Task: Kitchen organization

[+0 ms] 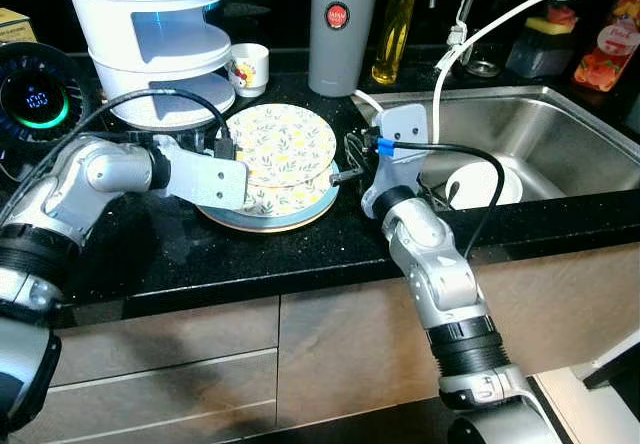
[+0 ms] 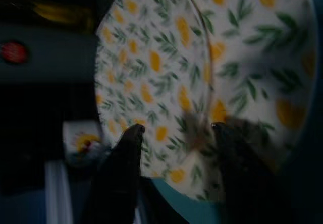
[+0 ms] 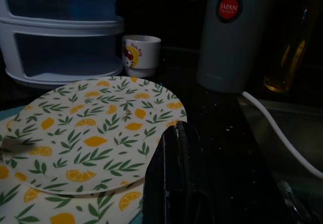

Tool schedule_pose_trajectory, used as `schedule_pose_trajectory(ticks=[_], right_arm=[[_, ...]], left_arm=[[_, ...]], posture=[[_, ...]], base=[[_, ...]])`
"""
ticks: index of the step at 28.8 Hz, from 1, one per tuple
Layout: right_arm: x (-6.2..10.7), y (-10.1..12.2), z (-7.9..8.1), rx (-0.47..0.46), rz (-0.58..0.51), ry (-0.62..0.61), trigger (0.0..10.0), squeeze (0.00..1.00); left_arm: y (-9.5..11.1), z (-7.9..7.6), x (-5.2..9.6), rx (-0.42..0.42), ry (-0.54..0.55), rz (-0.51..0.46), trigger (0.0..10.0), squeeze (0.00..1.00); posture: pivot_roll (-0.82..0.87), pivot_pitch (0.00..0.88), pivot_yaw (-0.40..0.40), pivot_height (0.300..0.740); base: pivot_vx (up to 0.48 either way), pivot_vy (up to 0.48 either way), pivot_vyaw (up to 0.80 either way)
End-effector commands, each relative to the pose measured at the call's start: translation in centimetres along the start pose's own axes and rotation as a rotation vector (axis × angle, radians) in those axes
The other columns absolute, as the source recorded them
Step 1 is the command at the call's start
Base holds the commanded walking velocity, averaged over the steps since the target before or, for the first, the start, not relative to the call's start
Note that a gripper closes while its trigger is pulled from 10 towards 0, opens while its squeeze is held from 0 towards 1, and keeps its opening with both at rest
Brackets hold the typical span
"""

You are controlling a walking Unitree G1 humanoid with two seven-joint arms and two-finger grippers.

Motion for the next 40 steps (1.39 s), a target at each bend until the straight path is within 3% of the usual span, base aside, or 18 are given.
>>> schedule_pose_trajectory(ticks=[1, 5, 6, 11, 14, 18, 23, 24, 26, 28, 35, 38, 40], right_arm=[[0.0, -0.1, -0.1, -0.005, 0.001, -0.005, 10.0, 0.00], [0.1, -0.1, -0.2, -0.005, 0.000, -0.006, 10.0, 0.00], [0.1, -0.1, -0.2, -0.005, 0.000, -0.006, 10.0, 0.00], [0.1, 0.0, -0.1, -0.007, -0.003, -0.005, 10.0, 0.00], [0.2, 0.0, -0.1, -0.011, -0.006, -0.013, 10.0, 0.00], [0.3, -0.1, -0.2, -0.011, -0.005, -0.019, 10.0, 0.00], [0.4, -0.1, -0.2, -0.010, -0.004, -0.019, 10.0, 0.00], [0.3, 0.0, -0.2, -0.010, -0.007, -0.018, 10.0, 0.00], [0.3, 0.1, -0.2, -0.010, -0.010, -0.016, 10.0, 0.00], [0.2, 0.1, -0.1, -0.011, -0.012, -0.016, 10.0, 0.00], [0.3, 0.0, 0.0, -0.017, -0.010, -0.012, 10.0, 0.00], [0.2, -0.1, 0.1, -0.020, -0.009, -0.009, 10.0, 0.00], [0.2, -0.1, 0.2, -0.022, -0.009, -0.007, 10.0, 0.00]], left_arm=[[-0.5, 1.0, -0.1, -0.037, -0.044, 0.035, 10.0, 1.00], [-0.5, 1.9, -0.2, -0.060, -0.066, 0.049, 10.0, 1.00], [-0.5, 2.0, -0.4, -0.079, -0.086, 0.052, 10.0, 0.00], [0.0, 2.2, -1.4, -0.109, -0.128, 0.057, 10.0, 0.00], [1.0, 0.4, -2.6, -0.157, -0.212, 0.014, 10.0, 0.00], [1.1, -0.2, -3.2, -0.179, -0.218, 0.015, 10.0, 0.00], [0.4, -1.7, -4.7, -0.242, -0.185, 0.108, 10.0, 0.00], [0.0, -2.2, -5.1, -0.260, -0.172, 0.151, 7.3, 0.00], [-0.2, -2.5, -5.3, -0.255, -0.150, 0.176, 6.8, 0.00], [-0.4, -3.0, -5.4, -0.247, -0.131, 0.186, 0.0, 0.00], [-1.0, -2.9, -5.3, -0.216, -0.039, 0.234, 0.0, 0.00], [-1.0, -2.1, -4.9, -0.237, 0.024, 0.224, 0.0, 0.00], [-1.1, -0.5, -4.3, -0.256, 0.127, 0.236, 0.0, 0.00]], posture=[[0.15, 0.015, -0.025, 0.740], [0.14, 0.016, -0.025, 0.740], [0.14, 0.017, -0.026, 0.740], [0.14, 0.021, -0.022, 0.740], [0.13, 0.027, -0.013, 0.740], [0.13, 0.029, -0.013, 0.740], [0.13, 0.030, -0.016, 0.740], [0.13, 0.028, -0.016, 0.740], [0.13, 0.026, -0.016, 0.740], [0.13, 0.026, -0.015, 0.740], [0.14, 0.026, -0.018, 0.740], [0.14, 0.024, -0.018, 0.740], [0.14, 0.024, -0.018, 0.740]], base=[[0.000, 0.000, 0.00], [0.000, 0.000, 0.00], [0.000, 0.000, 0.00], [0.000, 0.000, 0.00], [0.000, 0.000, 0.00], [0.000, 0.000, 0.00], [0.000, 0.000, 0.00], [0.000, 0.000, 0.00], [0.000, 0.000, 0.00], [0.000, 0.000, 0.00], [0.000, 0.000, 0.00], [0.000, 0.000, 0.00], [0.000, 0.000, 0.00]])
Point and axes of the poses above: a point about 5 cm out from each wrist's last joint towards the gripper, its own x axis pointing back from the gripper into the wrist, its own y axis along the axis of the wrist's last joint, z = x × y, the point moved 3 cm from there along -x, pointing out of the wrist towards the gripper, and after that the axes turned 11 degrees about -x, right-handed, at the moved point
